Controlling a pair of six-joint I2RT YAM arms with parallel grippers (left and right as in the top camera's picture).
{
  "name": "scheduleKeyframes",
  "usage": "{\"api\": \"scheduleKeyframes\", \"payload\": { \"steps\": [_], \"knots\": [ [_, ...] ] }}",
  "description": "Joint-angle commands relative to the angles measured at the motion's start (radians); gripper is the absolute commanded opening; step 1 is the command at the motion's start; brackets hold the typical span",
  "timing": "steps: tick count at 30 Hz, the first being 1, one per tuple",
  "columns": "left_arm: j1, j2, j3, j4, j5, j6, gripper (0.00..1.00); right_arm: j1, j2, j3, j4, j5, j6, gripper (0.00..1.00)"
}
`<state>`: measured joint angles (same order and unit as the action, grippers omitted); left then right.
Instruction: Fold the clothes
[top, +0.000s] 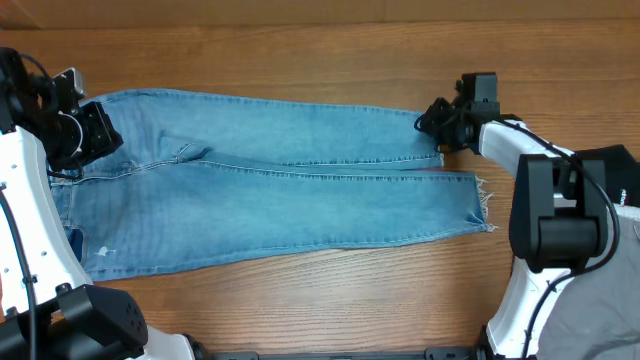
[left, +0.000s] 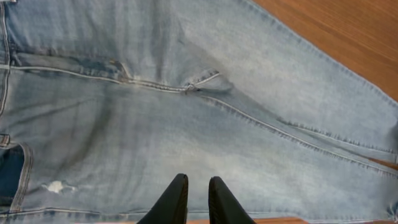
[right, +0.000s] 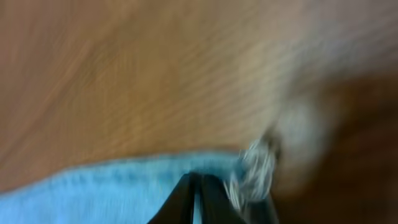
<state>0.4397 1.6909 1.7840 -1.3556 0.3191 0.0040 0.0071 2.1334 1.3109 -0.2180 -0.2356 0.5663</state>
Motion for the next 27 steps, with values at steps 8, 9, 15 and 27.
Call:
{"api": "scheduleKeyframes", "payload": {
  "steps": [8,9,15,27],
  "knots": [
    [-0.029,-0.012,0.021,-0.016,0.002,0.019,0.17,-0.2,0.116,0.276,-0.058,-0.01,-0.029,0.05],
    [-0.033,-0.012,0.021,-0.017,-0.01,0.019,0.17,-0.218,0.116,0.355,-0.129,-0.017,-0.053,0.04],
    [-0.054,-0.012,0.021,-0.024,-0.042,0.019,0.18,-0.243,0.113,0.622,-0.575,-0.14,-0.245,0.42],
    [-0.055,-0.012,0.021,-0.014,-0.04,0.019,0.18,-0.109,0.177,0.431,-0.593,-0.035,-0.309,0.5]
  ]
}}
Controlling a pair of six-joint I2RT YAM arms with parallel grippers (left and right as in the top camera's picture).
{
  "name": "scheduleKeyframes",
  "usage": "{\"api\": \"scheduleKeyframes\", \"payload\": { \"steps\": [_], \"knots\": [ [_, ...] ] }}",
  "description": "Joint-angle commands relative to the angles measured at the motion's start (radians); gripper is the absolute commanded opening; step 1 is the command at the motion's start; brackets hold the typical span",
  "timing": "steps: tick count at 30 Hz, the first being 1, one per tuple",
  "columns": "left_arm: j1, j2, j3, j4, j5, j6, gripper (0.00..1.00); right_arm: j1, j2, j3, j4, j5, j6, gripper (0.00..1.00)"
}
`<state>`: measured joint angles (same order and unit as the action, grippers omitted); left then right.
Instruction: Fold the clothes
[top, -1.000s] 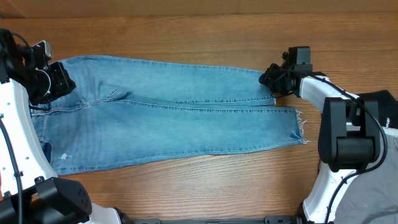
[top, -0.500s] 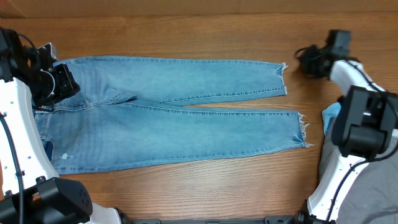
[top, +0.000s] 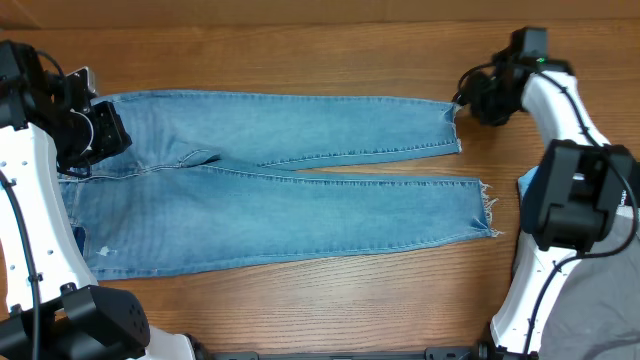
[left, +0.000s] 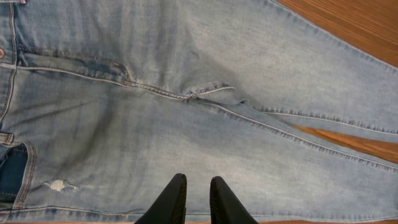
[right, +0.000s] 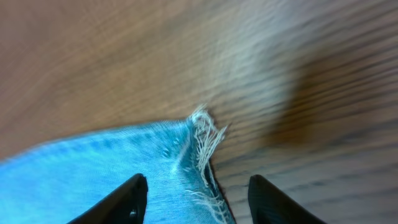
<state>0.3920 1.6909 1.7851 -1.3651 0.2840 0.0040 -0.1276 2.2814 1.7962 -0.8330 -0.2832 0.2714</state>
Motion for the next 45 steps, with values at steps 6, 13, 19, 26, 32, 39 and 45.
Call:
{"api": "scheduleKeyframes", "payload": {
  "steps": [6,13,19,26,32,39,45],
  "knots": [
    [-0.007,-0.012,0.019,-0.007,-0.003,0.019,0.17,0.077,0.029,-0.082,0.006,0.014,-0.045,0.09],
    [-0.007,-0.012,0.019,-0.006,-0.004,0.019,0.18,0.027,0.027,0.061,0.124,0.13,0.005,0.04],
    [-0.007,-0.012,0.019,-0.003,-0.005,0.019,0.2,-0.077,0.027,0.159,0.222,0.234,0.13,0.04],
    [-0.007,-0.012,0.019,-0.001,-0.068,0.019,0.25,-0.151,0.02,0.168,0.112,0.051,0.114,0.84],
    [0.011,-0.01,-0.047,0.058,-0.352,-0.08,0.4,-0.175,-0.061,0.169,-0.005,-0.253,0.045,0.82],
    [0.167,0.086,-0.216,0.118,-0.291,-0.092,0.44,-0.125,-0.294,0.169,-0.218,-0.347,-0.018,0.81],
    [0.215,0.237,-0.228,0.233,-0.294,-0.078,0.45,0.025,-0.402,0.167,-0.51,-0.175,-0.017,0.78]
  ]
}}
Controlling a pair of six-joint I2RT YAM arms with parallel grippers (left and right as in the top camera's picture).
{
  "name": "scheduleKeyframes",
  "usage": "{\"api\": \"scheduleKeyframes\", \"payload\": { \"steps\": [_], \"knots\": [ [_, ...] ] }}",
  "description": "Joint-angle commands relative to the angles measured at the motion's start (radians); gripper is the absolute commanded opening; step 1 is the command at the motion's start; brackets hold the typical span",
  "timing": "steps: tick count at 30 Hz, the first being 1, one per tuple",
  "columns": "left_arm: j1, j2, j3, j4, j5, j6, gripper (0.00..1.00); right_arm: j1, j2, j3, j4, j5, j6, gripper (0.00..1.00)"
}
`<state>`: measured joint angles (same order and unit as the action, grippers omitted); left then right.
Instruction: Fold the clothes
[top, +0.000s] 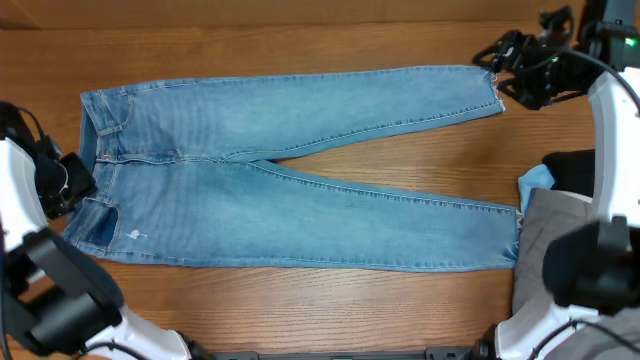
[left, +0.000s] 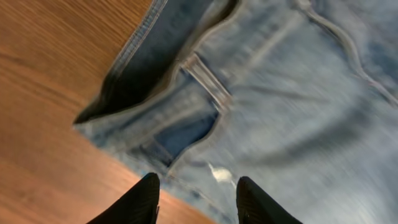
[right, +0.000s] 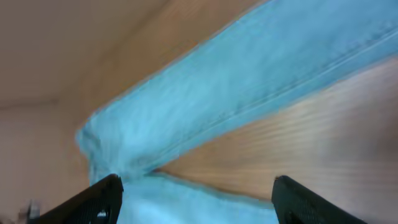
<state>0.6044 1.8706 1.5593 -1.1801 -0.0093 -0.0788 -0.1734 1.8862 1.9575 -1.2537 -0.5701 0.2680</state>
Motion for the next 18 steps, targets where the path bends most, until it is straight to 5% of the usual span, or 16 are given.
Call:
{"api": "scheduleKeyframes", "payload": {
  "steps": [1,5,11,18],
  "knots": [
    [0.005,0.08,-0.002,0.076,-0.001,0.005,0.46,0.094,-0.002,-0.005,-0.124,0.157,-0.014,0.73],
    [0.006,0.131,-0.002,0.143,-0.001,0.032,0.44,0.2,0.013,-0.138,-0.194,0.341,-0.002,0.47],
    [0.014,0.13,0.029,0.156,-0.01,0.05,0.45,0.235,0.022,-0.478,-0.072,0.366,0.096,0.24],
    [0.042,0.132,0.028,0.167,0.143,0.145,0.5,0.235,0.022,-0.785,0.171,0.341,0.13,0.17]
  ]
}}
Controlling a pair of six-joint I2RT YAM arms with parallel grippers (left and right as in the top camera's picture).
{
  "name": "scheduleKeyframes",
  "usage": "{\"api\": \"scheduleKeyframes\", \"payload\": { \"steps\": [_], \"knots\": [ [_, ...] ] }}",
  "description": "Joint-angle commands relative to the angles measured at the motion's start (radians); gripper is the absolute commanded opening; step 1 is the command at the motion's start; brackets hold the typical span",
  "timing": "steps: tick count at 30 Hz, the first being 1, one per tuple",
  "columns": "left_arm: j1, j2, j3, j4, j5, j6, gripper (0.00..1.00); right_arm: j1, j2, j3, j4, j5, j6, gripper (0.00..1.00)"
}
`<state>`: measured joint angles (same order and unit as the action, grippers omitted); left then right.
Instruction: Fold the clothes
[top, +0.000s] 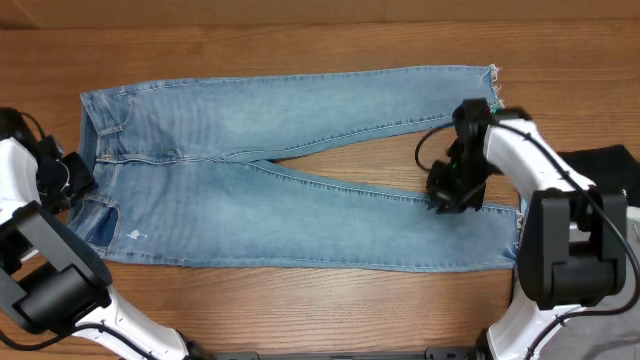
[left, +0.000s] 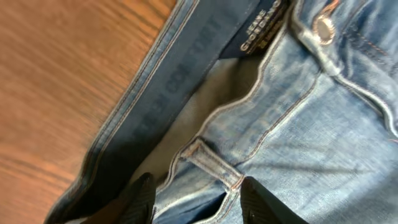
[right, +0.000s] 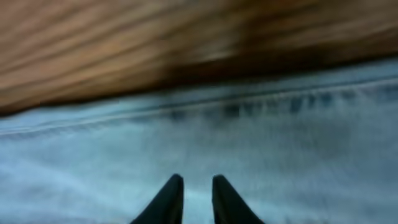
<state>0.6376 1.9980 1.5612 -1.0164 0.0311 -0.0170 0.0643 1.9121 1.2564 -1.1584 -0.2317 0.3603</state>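
Note:
Light blue jeans (top: 220, 215) lie flat on the wooden table (top: 300, 40), waist to the left, the two legs spread in a narrow V to the right. My left gripper (top: 62, 185) stands open at the waist's near corner; in the left wrist view its fingers (left: 142, 200) straddle a belt loop (left: 208, 163) on the waistband. My right gripper (top: 447, 197) is low over the near leg (right: 199, 143), by that leg's far seam. Its jaws are shut to a narrow slit. That view is blurred, and a pinch of fabric does not show.
A dark garment (top: 610, 160) lies at the right edge behind my right arm, and grey cloth (top: 625, 325) fills the near right corner. The far leg's frayed hem (top: 495, 85) reaches toward the back right.
My right gripper was open near the far leg's hem at the back right; it is now shut over the near leg. My left gripper has moved a little up the waistband and stays open.
Both grippers first held the jeans, left at the waist and right shut on the far leg's hem, with the legs side by side. The right had opened by 2.1 s ago. By 0.6 s ago the jeans lay spread in a V, both grippers open and apart from them.

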Motion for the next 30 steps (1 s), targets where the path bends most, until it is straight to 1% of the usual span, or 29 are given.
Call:
{"api": "scheduleKeyframes", "payload": {
  "steps": [1,6,11,13,15,16,17,18,19,20,23,27,30],
  "knots": [
    [0.008,0.005,0.025,0.002,0.099,0.085,0.51,-0.003,-0.004,-0.106,0.109,0.003,0.045,0.16],
    [0.008,0.021,0.023,0.01,0.095,0.107,0.53,-0.004,-0.004,-0.195,0.254,0.015,0.13,0.14],
    [0.008,0.079,0.022,0.042,0.08,0.13,0.55,-0.003,-0.004,-0.209,0.278,0.014,0.142,0.14],
    [0.008,0.118,0.022,0.05,0.087,0.13,0.52,-0.003,-0.004,-0.209,0.272,0.014,0.142,0.14],
    [0.008,0.133,0.022,0.041,0.107,0.129,0.36,-0.003,-0.004,-0.209,0.267,0.014,0.142,0.13],
    [0.008,0.134,0.022,0.031,0.109,0.129,0.18,-0.003,-0.004,-0.209,0.267,0.014,0.142,0.13],
    [0.01,0.133,0.026,0.015,0.107,0.129,0.04,-0.003,-0.004,-0.209,0.268,0.015,0.142,0.13],
    [0.014,0.13,0.038,-0.01,0.097,0.116,0.04,-0.004,-0.004,-0.209,0.268,0.019,0.143,0.13],
    [0.027,0.126,0.068,-0.051,0.045,0.07,0.04,-0.004,-0.004,-0.209,0.266,0.038,0.16,0.13],
    [0.034,0.122,0.085,-0.07,0.021,0.052,0.04,-0.004,-0.004,-0.209,0.262,0.052,0.171,0.13],
    [0.082,0.104,0.188,-0.159,-0.046,-0.014,0.04,-0.004,-0.004,-0.209,0.256,0.087,0.176,0.13],
    [0.155,0.076,0.293,-0.222,-0.042,-0.042,0.04,-0.004,-0.004,-0.209,0.252,0.093,0.176,0.13],
    [0.196,0.068,0.298,-0.243,-0.045,-0.055,0.04,-0.004,-0.004,-0.209,0.252,0.093,0.176,0.13]
  ]
}}
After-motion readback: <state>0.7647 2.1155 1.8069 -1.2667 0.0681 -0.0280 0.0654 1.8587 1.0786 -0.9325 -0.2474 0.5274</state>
